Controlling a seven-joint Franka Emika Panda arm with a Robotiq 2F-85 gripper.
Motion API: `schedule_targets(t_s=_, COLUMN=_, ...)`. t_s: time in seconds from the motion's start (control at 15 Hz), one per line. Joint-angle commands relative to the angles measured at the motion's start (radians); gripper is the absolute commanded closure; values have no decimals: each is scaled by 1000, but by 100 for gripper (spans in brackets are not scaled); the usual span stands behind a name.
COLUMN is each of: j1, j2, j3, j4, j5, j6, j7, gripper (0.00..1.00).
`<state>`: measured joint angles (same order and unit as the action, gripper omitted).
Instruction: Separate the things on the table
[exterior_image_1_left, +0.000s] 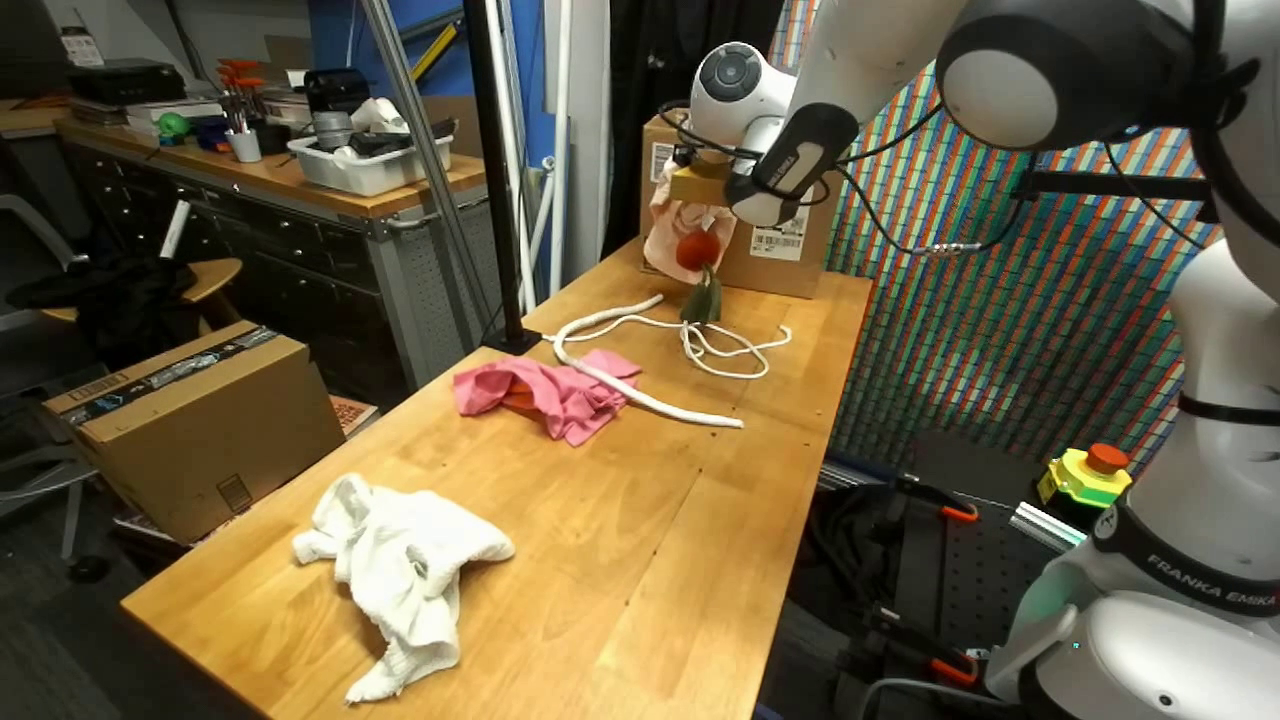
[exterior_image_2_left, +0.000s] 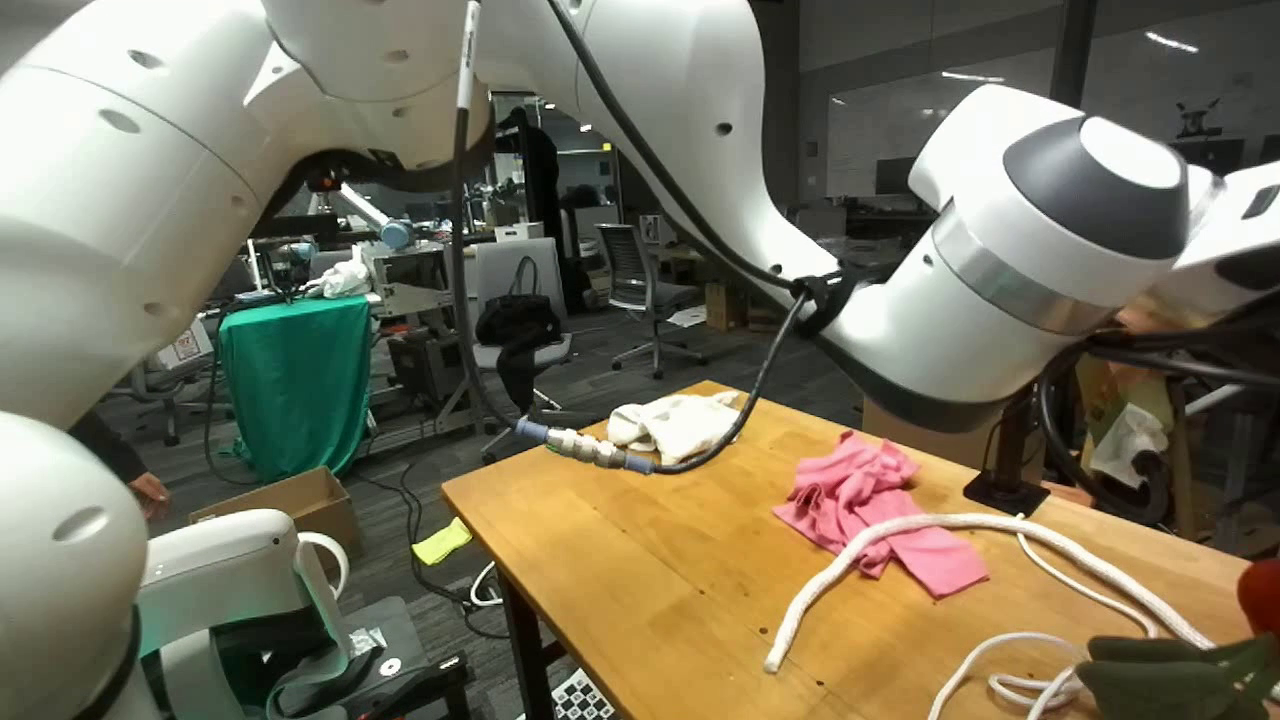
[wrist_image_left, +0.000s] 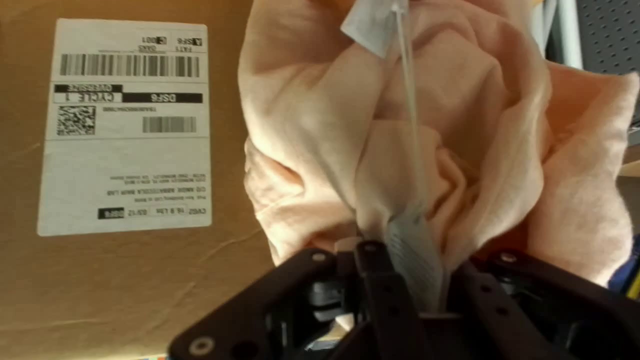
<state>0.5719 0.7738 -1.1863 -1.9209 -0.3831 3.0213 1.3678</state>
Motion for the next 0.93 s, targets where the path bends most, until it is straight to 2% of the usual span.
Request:
schedule_targets(t_s=0.0, j1=-36, j2=67, j3=6, j4=37, j5=122, j6=-51, j7=-69, gripper=60)
schedule_targets(t_s=0.07, j1=-45, j2=64, j3=18, j4=36, j5=141, j6=-60, j7=-91, gripper=59)
schedule_targets(t_s=0.6, j1=-70, j2=-17, j3=105, j4=26, j5=164, j6=-102, j7=-319, gripper=2)
schedule_targets(t_s=0.8, j1=-85, j2=-94, j3=159, j4=8, j5=157, j6=-103, j7=-431, gripper=0)
schedule_targets(t_s=0.87, j1=-108, j2=-146, j3=204, j4=-4, j5=153, j6=-98, j7=-496, gripper=0)
